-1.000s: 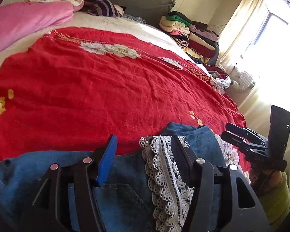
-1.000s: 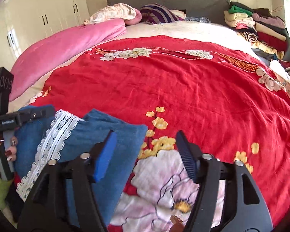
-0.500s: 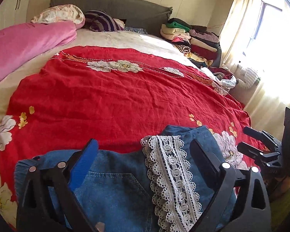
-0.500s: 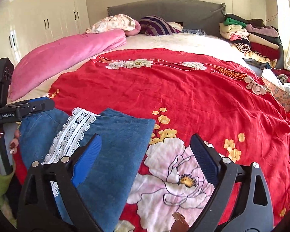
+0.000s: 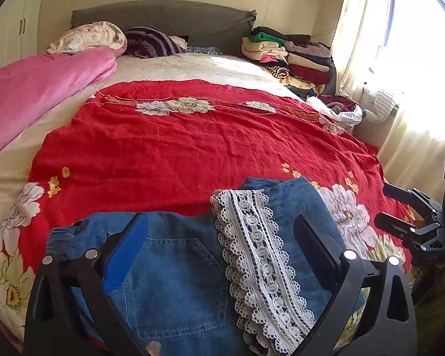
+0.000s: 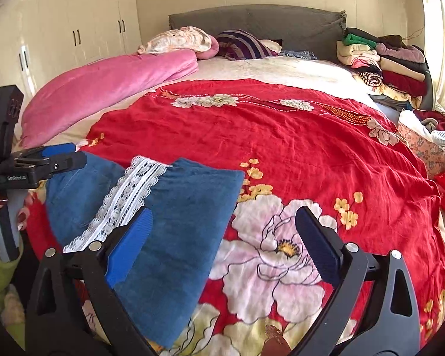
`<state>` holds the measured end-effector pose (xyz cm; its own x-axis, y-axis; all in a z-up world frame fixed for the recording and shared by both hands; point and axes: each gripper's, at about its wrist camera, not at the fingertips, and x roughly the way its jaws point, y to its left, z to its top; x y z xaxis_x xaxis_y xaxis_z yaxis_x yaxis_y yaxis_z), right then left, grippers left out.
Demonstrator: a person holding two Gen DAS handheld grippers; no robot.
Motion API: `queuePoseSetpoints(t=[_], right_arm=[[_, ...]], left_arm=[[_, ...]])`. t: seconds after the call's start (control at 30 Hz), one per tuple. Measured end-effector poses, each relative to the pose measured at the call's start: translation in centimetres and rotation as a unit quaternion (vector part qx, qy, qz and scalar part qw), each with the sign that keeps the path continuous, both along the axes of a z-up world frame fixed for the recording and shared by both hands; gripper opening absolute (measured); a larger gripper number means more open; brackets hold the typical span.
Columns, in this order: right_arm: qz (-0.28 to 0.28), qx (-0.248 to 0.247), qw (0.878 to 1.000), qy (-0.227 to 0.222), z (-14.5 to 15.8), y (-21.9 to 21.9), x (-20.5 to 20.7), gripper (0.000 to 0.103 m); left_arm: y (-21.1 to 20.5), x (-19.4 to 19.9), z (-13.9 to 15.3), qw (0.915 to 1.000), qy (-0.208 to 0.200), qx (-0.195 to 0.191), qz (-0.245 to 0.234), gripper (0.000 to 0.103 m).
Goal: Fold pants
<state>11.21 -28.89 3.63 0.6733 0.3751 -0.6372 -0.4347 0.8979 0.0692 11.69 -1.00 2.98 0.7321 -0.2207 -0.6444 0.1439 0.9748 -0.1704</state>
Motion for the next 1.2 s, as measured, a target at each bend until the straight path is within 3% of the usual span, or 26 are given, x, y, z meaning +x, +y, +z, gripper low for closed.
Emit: queuePoseSetpoints(t=[0.2, 0.57, 0.8, 0.97, 1.03, 1.07, 1.13, 1.17, 1.2], right_arm=[[0.007, -0.003, 1.000, 0.009, -0.7, 0.0, -1.7, 0.092], [0.023, -0.022, 0.999, 0.030, -2.6, 0.7, -3.9, 0.092], [0.028, -0.028, 0.998, 0.055, -4.9, 1.0, -4.8, 0.092], [0.033, -0.027, 0.997, 0.069, -6.1, 0.9, -5.3, 0.092], [0.031, -0.026, 0.996, 0.075, -6.6, 0.9, -5.2, 0.092], [0.031, -0.024, 0.996, 0.078, -6.8, 1.0, -5.2, 0.092], [0.030, -0.022, 0.996, 0.083, -7.1, 1.1, -5.1, 0.092], [0.031, -0.021, 0.996, 0.086, -7.3, 1.2, -5.2, 0.092], [0.035, -0.020, 0.995, 0.088, -7.4, 1.5, -5.1, 0.092]], left_arm=[[-0.7, -1.7, -0.4, 0.9997, 0.015, 0.011, -0.016, 0.098], [0.5, -5.5, -3.7, 0.9961, 0.078, -0.029, -0.027, 0.098], [-1.5, -6.8, -5.4, 0.9890, 0.116, -0.060, -0.069, 0.098], [-2.9, -6.1, -7.1, 0.9860, 0.142, -0.060, -0.064, 0.096], [-3.6, -5.7, -7.8, 0.9857, 0.149, -0.049, -0.062, 0.085], [-3.9, -5.5, -8.2, 0.9849, 0.153, -0.054, -0.061, 0.068], [-4.3, -5.4, -8.6, 0.9852, 0.154, -0.048, -0.059, 0.051], [-4.4, -5.4, -8.6, 0.9865, 0.148, -0.038, -0.059, 0.034], [-4.4, -5.5, -8.4, 0.9867, 0.145, -0.039, -0.063, 0.029]])
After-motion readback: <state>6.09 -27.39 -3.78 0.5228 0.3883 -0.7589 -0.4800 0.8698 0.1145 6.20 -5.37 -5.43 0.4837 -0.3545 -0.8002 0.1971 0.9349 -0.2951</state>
